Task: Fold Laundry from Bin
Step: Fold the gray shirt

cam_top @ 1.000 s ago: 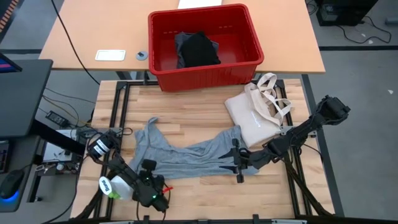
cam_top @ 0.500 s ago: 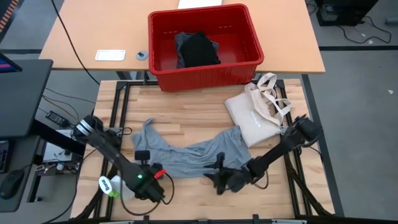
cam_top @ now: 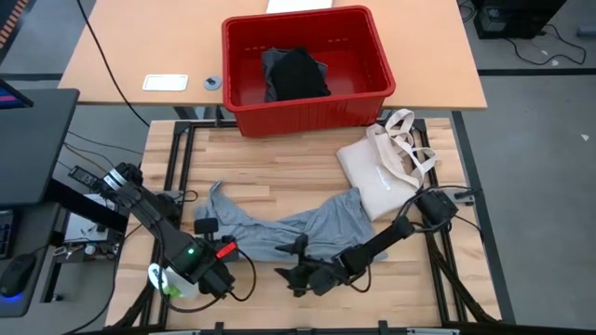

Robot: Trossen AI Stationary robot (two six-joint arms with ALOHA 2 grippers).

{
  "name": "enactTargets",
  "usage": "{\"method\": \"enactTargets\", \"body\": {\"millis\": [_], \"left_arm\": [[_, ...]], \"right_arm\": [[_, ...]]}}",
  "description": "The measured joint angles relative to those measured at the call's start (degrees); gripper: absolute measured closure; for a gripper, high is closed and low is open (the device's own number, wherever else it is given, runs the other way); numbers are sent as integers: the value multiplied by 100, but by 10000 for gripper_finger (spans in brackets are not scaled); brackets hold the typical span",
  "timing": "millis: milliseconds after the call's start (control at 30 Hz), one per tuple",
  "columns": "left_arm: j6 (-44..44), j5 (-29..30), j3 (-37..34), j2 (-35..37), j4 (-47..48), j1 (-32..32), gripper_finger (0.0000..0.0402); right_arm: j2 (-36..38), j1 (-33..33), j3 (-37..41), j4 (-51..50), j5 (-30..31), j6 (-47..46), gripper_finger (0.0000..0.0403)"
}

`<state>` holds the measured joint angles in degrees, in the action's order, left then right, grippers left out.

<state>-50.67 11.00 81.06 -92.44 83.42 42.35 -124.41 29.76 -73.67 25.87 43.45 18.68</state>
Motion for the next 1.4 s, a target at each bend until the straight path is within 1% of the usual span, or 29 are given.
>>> {"method": "enactTargets", "body": {"millis": [67, 133, 267, 333, 400, 467, 633, 800, 967, 1067, 1167, 1333, 1400], "left_arm": [[-3, 4, 0, 0, -7, 0, 399], [-21, 11, 0, 0, -2, -1, 399], [-25, 57, 0, 17, -11, -2, 399], [-43, 104, 41, 38, 14, 11, 399], [-73, 192, 116, 108, -1, 86, 399], [-82, 338, 241, 208, 6, 159, 399], [-221, 862, 642, 430, 28, 381, 399], [-585, 939, 738, 661, 206, 583, 399], [-929, 876, 743, 689, 682, 770, 399], [-939, 859, 743, 708, 651, 844, 399], [-1005, 861, 743, 710, 658, 901, 399], [-1028, 822, 743, 713, 662, 903, 399], [-1028, 822, 743, 713, 662, 901, 399]], "right_arm": [[-90, -10, -200, 4, 25, 3, 30], [-222, -60, -397, 17, -44, 2, 15], [-524, -280, -600, -245, -398, -165, 9], [-602, -362, -625, -512, -297, -342, 15], [-586, -400, -627, -941, 80, -663, 25], [-492, -437, -633, -1560, 273, -1067, 40], [-342, -517, -643, -3349, 174, -2455, 90], [-291, -479, -690, -4954, 272, -3651, 155], [-227, -324, -673, -6064, 232, -4012, 200], [-110, -203, -655, -6969, 181, -4374, 212], [30, -97, -622, -7699, -13, -4765, 215], [179, 112, -609, -8217, -514, -4963, 215], [176, 183, -614, -8370, -619, -5035, 214]]}}
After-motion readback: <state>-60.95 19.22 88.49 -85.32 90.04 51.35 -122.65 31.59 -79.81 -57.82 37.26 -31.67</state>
